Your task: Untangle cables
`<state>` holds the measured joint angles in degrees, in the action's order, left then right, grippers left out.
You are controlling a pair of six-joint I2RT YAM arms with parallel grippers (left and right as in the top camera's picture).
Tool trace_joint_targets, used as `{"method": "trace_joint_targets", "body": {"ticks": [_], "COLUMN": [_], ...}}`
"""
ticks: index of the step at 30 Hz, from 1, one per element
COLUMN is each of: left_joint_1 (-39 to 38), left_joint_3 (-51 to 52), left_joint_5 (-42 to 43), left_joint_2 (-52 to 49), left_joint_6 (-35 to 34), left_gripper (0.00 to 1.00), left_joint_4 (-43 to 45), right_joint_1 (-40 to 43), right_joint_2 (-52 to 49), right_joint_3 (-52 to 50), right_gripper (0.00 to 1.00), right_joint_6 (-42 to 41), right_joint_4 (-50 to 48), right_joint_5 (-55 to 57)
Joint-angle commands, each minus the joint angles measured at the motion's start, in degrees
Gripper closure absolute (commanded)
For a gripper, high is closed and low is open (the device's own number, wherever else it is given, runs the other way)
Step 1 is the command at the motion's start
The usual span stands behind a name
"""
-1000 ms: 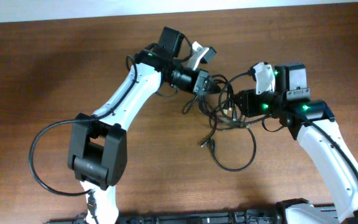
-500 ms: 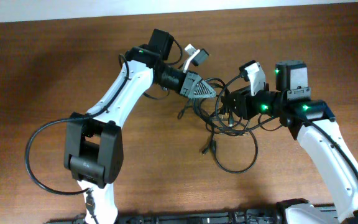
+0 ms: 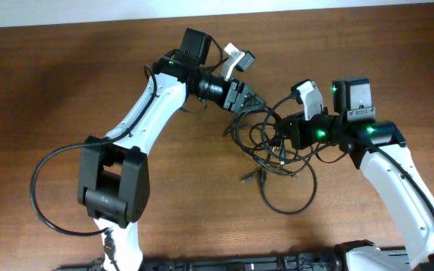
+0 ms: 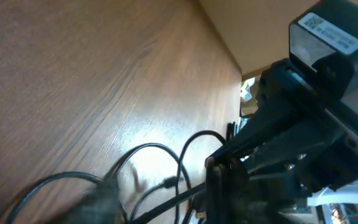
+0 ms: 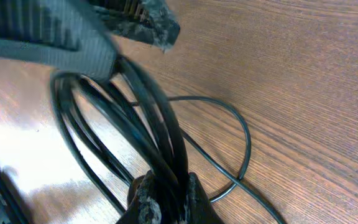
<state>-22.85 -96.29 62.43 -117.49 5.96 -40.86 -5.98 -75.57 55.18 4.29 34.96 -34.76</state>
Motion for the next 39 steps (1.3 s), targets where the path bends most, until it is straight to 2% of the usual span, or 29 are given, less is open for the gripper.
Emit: {"method": "trace_joint_targets", "body": {"ticks": [1, 3, 4, 7, 9, 10, 11, 12, 14, 15, 17, 20, 21, 22, 23, 24, 26, 27, 29, 33, 35, 37, 39], "left_joint_1": [0.0, 0.0, 0.0, 0.0, 0.0, 0.0, 0.0, 0.0, 0.0, 0.0, 0.0, 0.0, 0.2, 0.3, 0.5, 0.5, 0.5, 0.5, 0.5, 0.5, 0.5, 0.4, 0.4], "left_joint_3": [-0.7, -0.7, -0.7, -0.7, -0.7, -0.7, -0.7, -0.7, -0.7, -0.7, -0.7, -0.7, -0.7, -0.7, -0.7, -0.7, -0.7, -0.7, -0.6, -0.4, -0.4, -0.3, -0.3], "left_joint_5": [-0.8, -0.8, -0.8, 0.5, 9.2, 10.9, 10.8, 10.7, 10.6, 5.7, 2.2, 2.2, 2.2, 2.1, 0.6, 0.5, 1.5, 4.8, 9.8, 7.8, 3.1, 3.0, 3.0], "left_joint_2": [1.8, 1.8, 1.8, 1.8, 1.8, 1.8, 1.8, 1.8, 1.8, 1.8, 1.8, 1.8, 1.8, 1.8, 1.8, 1.8, 1.8, 1.8, 1.8, 1.8, 1.8, 1.8, 1.8], "left_joint_6": [-0.3, -0.3, -0.3, -0.3, -0.3, -0.3, -0.3, -0.3, -0.3, -0.3, -0.3, -0.3, -0.4, -1.9, -8.1, -10.9, -12.8, -12.8, -12.8, -5.9, -5.8, -5.6, -5.6], "left_gripper": [0.62, 0.71, 0.72, 0.69, 0.59, 0.57, 0.48, 0.46, 0.46, 0.46, 0.46, 0.46, 0.52, 0.56, 0.55, 0.53, 0.49, 0.48, 0.50, 0.53, 0.64, 0.68, 0.77], "left_joint_4": [-1.5, -5.0, -7.7, -11.6, -11.7, -11.7, -11.5, -10.5, -8.7, -8.7, -8.7, -8.4, -6.1, -2.8, 2.0, 5.0, 6.4, 5.2, 3.1, -5.6, -7.7, -7.9, -7.9], "right_joint_1": [0.0, 0.0, 0.0, 0.0, 0.0, 0.0, 0.0, 0.0, 0.0, 0.0, 0.0, 0.0, 0.0, 0.0, 0.0, 0.0, 0.0, 0.0, 0.0, 0.0, 0.0, 0.0, 0.0], "right_joint_2": [0.2, 0.2, 0.2, 0.2, 0.2, 0.2, 0.2, 0.2, 0.2, 0.2, 0.2, 0.2, 0.2, 0.2, 0.2, 0.2, 0.2, 0.2, 0.2, 0.2, 0.2, 0.2, 0.2], "right_joint_3": [0.3, 0.3, 0.3, 0.3, 0.3, 0.3, 0.3, 0.3, 0.3, 0.3, 0.3, 0.3, 0.3, 0.3, 0.3, 0.3, 0.3, 0.3, 0.3, 0.3, 0.3, 0.3, 0.3], "right_gripper": [0.96, 0.96, 0.96, 0.96, 0.96, 0.96, 0.96, 0.96, 0.96, 0.96, 0.96, 0.96, 0.96, 0.96, 0.96, 0.96, 0.96, 0.96, 0.96, 0.96, 0.96, 0.96, 0.96], "right_joint_6": [-0.2, -0.2, -0.2, -0.2, -0.2, -0.2, -0.2, -0.2, -0.2, -0.2, -0.2, -0.2, -0.2, -0.2, -0.2, -0.2, -0.2, -0.2, -0.2, -0.2, -0.2, -0.2, -0.2], "right_joint_4": [-0.2, -0.2, -0.2, -0.2, -0.2, -0.2, -0.2, -0.2, 0.0, 0.2, 0.2, 0.2, 0.2, 0.2, 0.2, 0.3, 0.2, 0.2, 0.2, 0.2, 0.3, 0.3, 0.3], "right_joint_5": [-0.8, -0.7, -0.7, -0.7, -0.7, -0.7, -0.7, -0.8, -0.8, -0.7, -0.7, -0.7, -0.7, -0.7, -0.7, -0.8, -0.7, -0.7, -0.6, -0.6, -0.6, -0.6, -0.6]}}
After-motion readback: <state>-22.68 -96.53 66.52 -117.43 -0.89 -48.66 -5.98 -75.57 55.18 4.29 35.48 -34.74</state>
